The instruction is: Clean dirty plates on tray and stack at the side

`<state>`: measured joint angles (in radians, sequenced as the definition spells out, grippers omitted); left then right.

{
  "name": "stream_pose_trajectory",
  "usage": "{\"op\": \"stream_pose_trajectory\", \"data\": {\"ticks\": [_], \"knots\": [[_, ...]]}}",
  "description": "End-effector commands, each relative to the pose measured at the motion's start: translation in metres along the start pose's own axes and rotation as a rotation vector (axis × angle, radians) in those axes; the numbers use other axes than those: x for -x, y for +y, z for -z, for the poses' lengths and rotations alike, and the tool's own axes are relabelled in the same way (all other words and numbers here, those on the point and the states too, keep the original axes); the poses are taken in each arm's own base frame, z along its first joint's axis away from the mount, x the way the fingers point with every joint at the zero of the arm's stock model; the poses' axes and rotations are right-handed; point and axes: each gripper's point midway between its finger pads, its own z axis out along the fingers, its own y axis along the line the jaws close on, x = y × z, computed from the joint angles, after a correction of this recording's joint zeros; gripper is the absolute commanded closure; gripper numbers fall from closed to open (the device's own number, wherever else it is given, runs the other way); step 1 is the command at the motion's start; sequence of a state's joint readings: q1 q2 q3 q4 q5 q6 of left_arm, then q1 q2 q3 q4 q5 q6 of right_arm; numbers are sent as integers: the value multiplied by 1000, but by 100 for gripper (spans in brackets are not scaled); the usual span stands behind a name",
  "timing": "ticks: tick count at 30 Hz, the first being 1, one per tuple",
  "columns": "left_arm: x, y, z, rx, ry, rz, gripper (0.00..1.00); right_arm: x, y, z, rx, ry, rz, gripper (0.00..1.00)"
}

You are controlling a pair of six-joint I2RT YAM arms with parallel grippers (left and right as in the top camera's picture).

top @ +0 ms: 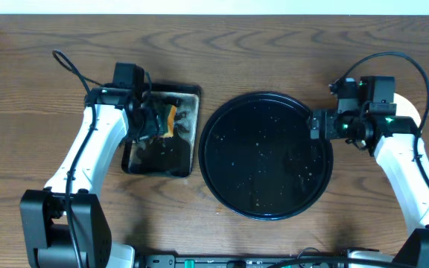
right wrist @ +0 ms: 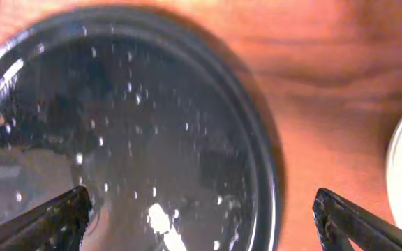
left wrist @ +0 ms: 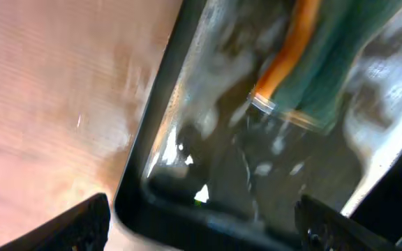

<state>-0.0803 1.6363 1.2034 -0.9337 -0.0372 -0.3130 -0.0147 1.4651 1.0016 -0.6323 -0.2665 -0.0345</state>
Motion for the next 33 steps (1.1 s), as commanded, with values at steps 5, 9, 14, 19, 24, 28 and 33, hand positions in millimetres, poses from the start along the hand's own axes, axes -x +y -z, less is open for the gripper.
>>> {"op": "stream_pose_trajectory", "data": {"ticks": [5,9,14,19,24,28,33], "knots": [[-23,11,22,16,61,-17,14,-28,-3,6,-38,107,-44,1],[-33,11,33,-25,29,-23,14,-31,-3,22,-64,91,-56,1],[-37,7,52,-122,-151,-69,14,-26,4,52,-76,-84,-12,1],[-46,4,69,-216,-372,-107,14,-37,6,82,-114,-250,20,1],[-57,10,84,-279,-547,-87,14,-42,6,105,-151,-360,37,1],[-63,13,96,-298,-600,-83,14,-41,9,116,-151,-405,46,1],[-63,14,98,-301,-610,-83,14,-47,8,113,-151,-374,40,1]]}}
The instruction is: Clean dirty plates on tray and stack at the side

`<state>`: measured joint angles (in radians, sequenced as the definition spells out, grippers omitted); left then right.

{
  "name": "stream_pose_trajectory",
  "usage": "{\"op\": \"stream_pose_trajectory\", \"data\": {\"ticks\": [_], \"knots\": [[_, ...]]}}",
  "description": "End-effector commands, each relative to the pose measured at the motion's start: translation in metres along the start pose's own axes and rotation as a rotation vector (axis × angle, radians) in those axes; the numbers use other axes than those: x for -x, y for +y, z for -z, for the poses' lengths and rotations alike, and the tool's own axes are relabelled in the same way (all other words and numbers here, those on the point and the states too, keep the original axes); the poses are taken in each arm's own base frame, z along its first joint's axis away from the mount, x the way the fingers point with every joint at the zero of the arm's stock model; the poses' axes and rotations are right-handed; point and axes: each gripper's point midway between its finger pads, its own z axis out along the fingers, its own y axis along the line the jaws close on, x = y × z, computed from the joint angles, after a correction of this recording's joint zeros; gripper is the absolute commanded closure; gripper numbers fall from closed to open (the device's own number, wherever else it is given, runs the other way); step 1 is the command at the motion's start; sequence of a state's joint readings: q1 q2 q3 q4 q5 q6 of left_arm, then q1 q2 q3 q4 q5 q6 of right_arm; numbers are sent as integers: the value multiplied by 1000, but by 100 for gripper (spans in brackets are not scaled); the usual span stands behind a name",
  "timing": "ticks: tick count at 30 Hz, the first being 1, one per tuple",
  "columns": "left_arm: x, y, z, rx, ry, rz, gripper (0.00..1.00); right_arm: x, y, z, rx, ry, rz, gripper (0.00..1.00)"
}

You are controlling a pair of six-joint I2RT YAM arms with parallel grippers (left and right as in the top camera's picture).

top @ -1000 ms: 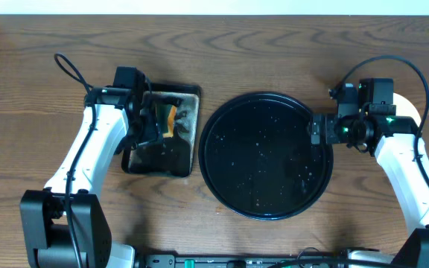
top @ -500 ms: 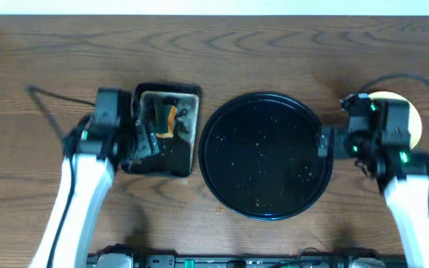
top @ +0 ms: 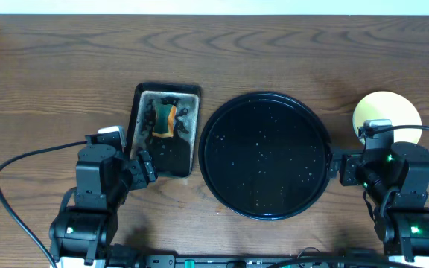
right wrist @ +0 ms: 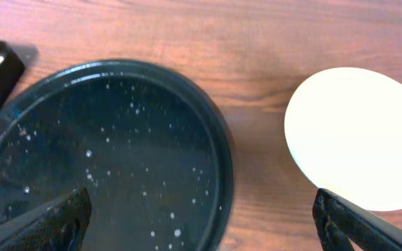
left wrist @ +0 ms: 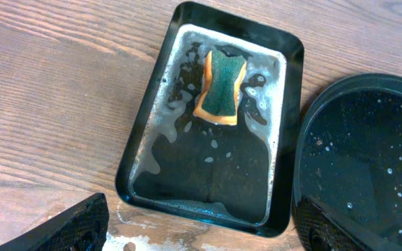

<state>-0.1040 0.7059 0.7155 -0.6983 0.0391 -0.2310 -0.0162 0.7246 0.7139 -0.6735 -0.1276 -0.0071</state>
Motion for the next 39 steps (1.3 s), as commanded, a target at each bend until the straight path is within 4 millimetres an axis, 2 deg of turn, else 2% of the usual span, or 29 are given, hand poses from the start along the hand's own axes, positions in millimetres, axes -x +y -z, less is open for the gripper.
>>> {"op": "stream_pose_trajectory", "data": {"ticks": [1,16,28,33,39], "knots": [[-2,0,-1,-2,7,-18,14,-10,0,-3,-6,39,-11,1],[-3,0,-3,2,18,-18,14,-36,0,-1,-7,145,-23,1],[-3,0,-4,2,17,-18,14,-38,-2,5,-22,119,-12,1],[-3,0,-3,2,18,-18,14,-33,0,10,-24,-1,11,1],[-3,0,-4,2,17,-18,13,-3,17,17,37,-336,75,1]]}}
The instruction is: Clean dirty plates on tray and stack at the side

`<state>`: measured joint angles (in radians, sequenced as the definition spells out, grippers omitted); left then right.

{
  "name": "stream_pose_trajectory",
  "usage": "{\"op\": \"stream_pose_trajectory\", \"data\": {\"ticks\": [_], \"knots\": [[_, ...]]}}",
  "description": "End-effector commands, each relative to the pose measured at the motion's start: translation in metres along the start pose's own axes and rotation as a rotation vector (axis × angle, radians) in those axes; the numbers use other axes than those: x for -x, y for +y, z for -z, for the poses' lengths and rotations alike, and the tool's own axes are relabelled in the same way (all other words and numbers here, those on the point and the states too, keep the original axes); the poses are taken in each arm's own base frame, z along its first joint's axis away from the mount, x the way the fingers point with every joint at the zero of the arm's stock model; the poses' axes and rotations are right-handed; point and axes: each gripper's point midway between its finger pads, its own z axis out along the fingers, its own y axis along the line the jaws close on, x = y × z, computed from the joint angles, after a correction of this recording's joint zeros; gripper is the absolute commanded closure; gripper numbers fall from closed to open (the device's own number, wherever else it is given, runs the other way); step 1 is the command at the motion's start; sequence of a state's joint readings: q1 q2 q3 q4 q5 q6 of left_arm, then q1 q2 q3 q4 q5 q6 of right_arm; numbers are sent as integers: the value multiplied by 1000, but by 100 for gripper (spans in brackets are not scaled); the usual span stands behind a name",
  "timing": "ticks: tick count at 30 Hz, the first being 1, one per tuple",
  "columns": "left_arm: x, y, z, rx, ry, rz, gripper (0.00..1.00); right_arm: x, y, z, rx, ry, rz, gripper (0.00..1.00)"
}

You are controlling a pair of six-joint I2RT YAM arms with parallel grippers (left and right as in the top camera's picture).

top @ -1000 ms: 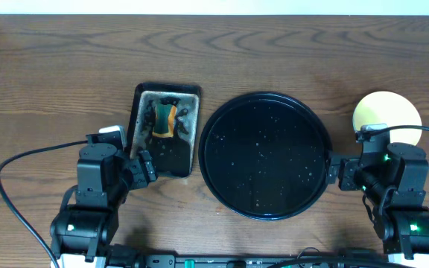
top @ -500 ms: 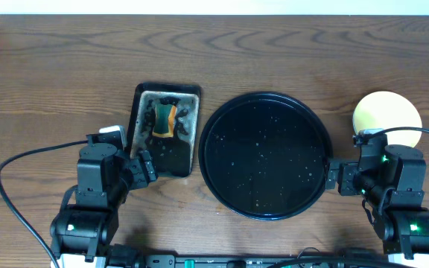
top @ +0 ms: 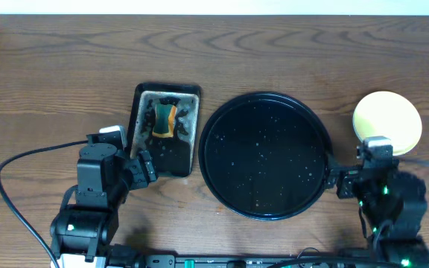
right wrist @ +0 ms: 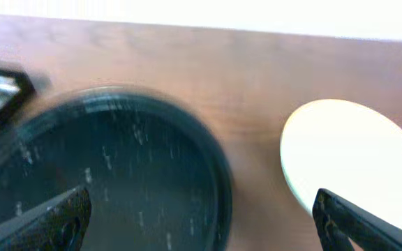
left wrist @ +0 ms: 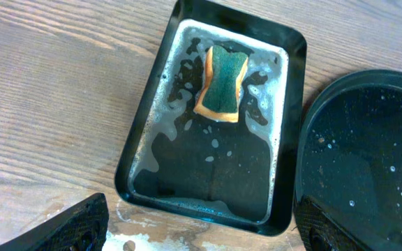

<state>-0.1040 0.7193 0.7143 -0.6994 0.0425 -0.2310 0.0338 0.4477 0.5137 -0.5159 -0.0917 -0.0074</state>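
A pale yellow plate [top: 387,123] lies on the wood at the far right, also in the right wrist view [right wrist: 354,157]. The big round black tray [top: 265,155] in the middle holds only droplets. A green-and-orange sponge [top: 163,119] lies in the rectangular black basin [top: 135,123] of soapy water, seen clearly in the left wrist view [left wrist: 220,84]. My left gripper [top: 140,170] is open near the basin's front left corner, holding nothing. My right gripper [top: 335,181] is open at the round tray's front right rim, also holding nothing.
The wooden table [top: 51,74] reaches a pale wall at the back. A wet smear marks the wood just in front of the basin [left wrist: 187,233]. The left arm's cable [top: 10,179] loops out to the left. The right wrist view is blurred.
My right arm has drawn a little nearer the table's front edge, and its camera now tilts up far enough to show the back wall. The left arm, sponge, plate and trays are unchanged.
At first my left gripper was open low in the soapy basin beside the sponge, and my right gripper was reached out at the round tray's right rim. Then both arms were back at the table's front, open, the sponge lying in the basin. Now the right arm sits slightly further back.
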Motion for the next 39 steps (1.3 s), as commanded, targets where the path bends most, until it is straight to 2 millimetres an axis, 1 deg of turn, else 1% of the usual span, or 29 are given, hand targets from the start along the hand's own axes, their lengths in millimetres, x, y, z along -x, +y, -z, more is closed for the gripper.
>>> {"op": "stream_pose_trajectory", "data": {"ticks": [1,6,8,11,14,17,20,24,28,39], "knots": [[-1,0,-1,0,2,-18,14,8,11,3,38,-157,25,1],[-1,0,-1,0,2,-18,13,32,17,12,60,-419,48,1],[-1,0,-1,0,2,-18,13,36,18,15,65,-495,53,1],[-1,0,-1,0,2,-18,13,36,18,16,66,-563,57,1],[-1,0,-1,0,2,-18,13,31,16,14,53,-597,55,1],[-1,0,-1,0,1,-18,14,21,12,10,35,-595,51,1],[-1,0,-1,0,2,-18,13,12,12,6,24,-597,85,1],[-1,0,-1,0,1,-18,13,-4,12,-4,20,-519,106,1],[-1,0,-1,0,2,-18,13,-36,9,-20,14,-372,118,1],[-1,0,-1,0,1,-18,13,-35,9,-20,10,-377,120,1]]}}
